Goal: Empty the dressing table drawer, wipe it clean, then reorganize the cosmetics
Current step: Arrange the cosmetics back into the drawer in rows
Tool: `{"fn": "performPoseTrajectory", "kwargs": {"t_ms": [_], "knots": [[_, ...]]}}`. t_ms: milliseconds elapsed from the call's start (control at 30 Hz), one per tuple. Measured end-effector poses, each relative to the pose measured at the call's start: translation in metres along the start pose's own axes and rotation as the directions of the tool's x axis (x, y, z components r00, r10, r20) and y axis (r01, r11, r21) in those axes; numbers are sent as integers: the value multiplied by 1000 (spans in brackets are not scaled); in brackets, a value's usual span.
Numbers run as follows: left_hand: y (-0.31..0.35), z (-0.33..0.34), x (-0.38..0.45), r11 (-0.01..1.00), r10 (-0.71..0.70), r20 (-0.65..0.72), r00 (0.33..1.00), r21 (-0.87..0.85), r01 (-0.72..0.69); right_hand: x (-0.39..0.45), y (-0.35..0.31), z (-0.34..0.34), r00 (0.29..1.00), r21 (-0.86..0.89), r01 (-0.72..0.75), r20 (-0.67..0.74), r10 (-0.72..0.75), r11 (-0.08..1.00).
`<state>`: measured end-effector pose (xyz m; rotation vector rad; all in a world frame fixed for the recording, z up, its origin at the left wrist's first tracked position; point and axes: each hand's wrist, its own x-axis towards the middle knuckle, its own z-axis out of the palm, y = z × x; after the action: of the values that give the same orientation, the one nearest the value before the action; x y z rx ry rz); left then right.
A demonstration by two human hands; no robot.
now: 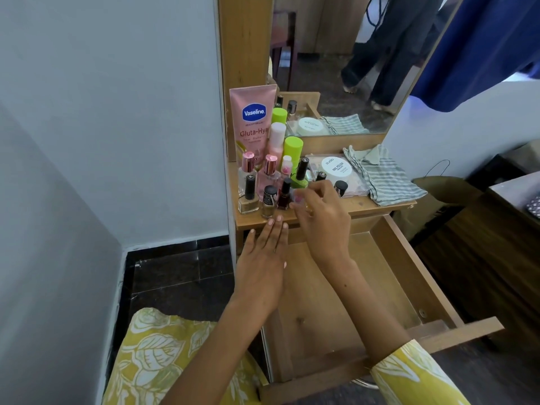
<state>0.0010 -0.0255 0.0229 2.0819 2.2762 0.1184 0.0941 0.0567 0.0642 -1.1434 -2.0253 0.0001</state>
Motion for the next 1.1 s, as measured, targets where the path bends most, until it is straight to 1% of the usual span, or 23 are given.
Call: {"fn": "performPoseTrajectory", "kwargs": {"t_ms": [67,200,267,333,400,433,500,533,567,700,767,900,1000,1100], "knots": [[-1,0,-1,1000,6,-10,1000,-4,-6,-8,0,-6,999,18,-18,41,17,1000],[-7,2,-5,999,43,-38,998,18,-42,-35,3,-30,999,86,22,-28,-20,996],[-11,4,-9,998,44,-45,998,49,-42,-52,6,-39,1000,123,18,-11,-17,992],[-14,5,-14,998,37,-55,998,61,-33,-67,10,-42,998,128,-9,59,1,992],[-17,5,-17,999,28,-82,996,30,-26,-69,18,-37,984,92,-90,164,74,992],[-18,4,-18,999,29,-95,995,17,-27,-67,22,-32,961,44,-155,239,140,987],[-19,2,-19,999,34,-121,992,11,-33,-58,31,-17,882,-89,-267,379,280,960],[-20,2,-19,999,37,-131,991,11,-35,-54,33,-10,847,-134,-297,421,325,945],[-21,2,-20,999,37,-135,990,12,-36,-50,34,-3,828,-155,-308,442,345,939],[-25,0,-19,999,47,-133,990,20,-45,-39,30,17,804,-177,-309,476,356,935],[-25,0,-18,999,49,-128,991,21,-46,-39,31,24,791,-162,-342,483,377,926],[-24,-1,-17,999,38,-114,993,16,-36,-47,34,33,762,-78,-445,491,423,892],[-21,-1,-16,1000,22,-103,994,11,-21,-49,36,38,767,7,-471,497,406,882],[-19,-1,-15,1000,14,-93,996,14,-13,-48,36,44,761,32,-483,510,401,875]]}}
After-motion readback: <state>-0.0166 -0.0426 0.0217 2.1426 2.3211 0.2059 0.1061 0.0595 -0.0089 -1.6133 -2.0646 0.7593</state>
